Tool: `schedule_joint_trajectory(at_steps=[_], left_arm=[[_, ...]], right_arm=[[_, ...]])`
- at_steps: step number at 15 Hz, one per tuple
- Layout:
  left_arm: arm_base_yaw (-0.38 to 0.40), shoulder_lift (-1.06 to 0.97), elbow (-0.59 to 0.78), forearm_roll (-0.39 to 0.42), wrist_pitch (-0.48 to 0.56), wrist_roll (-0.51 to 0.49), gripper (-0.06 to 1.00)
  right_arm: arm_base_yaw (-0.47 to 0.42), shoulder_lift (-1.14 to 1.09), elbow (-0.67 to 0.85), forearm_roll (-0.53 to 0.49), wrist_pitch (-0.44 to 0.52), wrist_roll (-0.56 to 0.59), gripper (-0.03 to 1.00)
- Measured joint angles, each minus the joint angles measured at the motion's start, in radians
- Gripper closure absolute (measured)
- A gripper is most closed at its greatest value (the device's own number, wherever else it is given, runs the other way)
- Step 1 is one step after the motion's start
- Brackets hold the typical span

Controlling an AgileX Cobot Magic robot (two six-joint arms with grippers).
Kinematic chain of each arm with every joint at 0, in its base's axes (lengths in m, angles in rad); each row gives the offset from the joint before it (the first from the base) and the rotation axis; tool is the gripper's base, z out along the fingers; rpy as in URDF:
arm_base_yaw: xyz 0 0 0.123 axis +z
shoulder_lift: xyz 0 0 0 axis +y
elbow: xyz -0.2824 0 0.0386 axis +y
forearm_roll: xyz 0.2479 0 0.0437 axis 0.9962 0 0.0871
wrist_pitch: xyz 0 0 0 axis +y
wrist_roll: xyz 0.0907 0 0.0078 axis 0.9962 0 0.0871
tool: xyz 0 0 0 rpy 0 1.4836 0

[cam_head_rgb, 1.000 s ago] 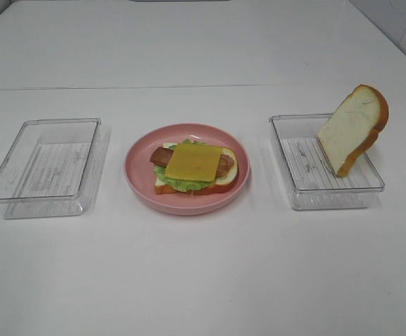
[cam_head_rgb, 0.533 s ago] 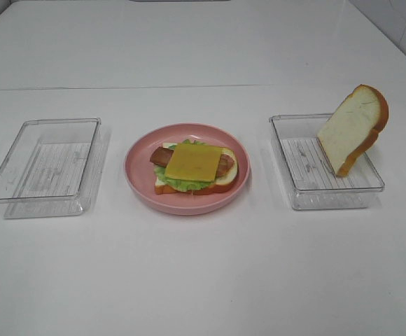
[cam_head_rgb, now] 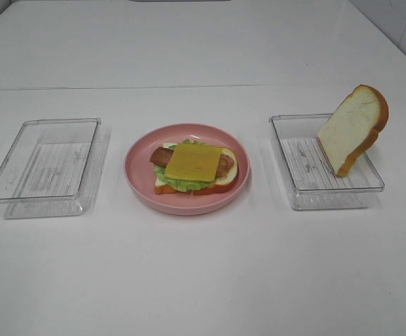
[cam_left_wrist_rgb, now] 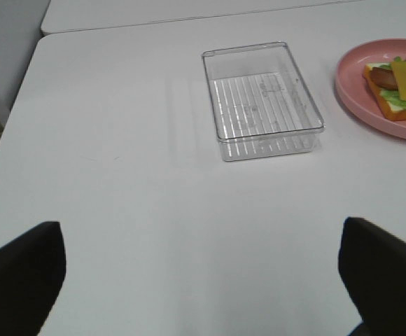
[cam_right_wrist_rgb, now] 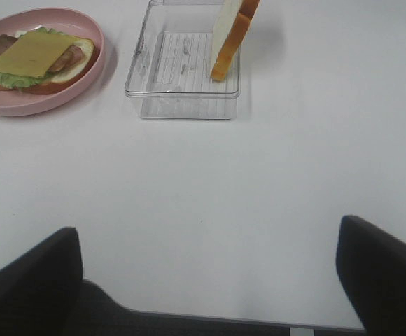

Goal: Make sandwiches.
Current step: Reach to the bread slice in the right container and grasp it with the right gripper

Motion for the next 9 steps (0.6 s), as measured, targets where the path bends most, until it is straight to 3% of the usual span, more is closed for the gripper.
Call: schedule_joint_trajectory(at_steps=[5, 9], left_arm=[[0.034, 0.0, 0.0, -0.001, 0.0, 0.0, -0.04], [0.034, 0.0, 0.0, -0.001, 0.0, 0.0, -0.04]], right_arm=[[0.0, 0.052, -0.017, 0.0, 0.003, 0.0, 0.03], [0.0, 0.414, -0.198, 0.006, 0.05, 0.0, 0.03]])
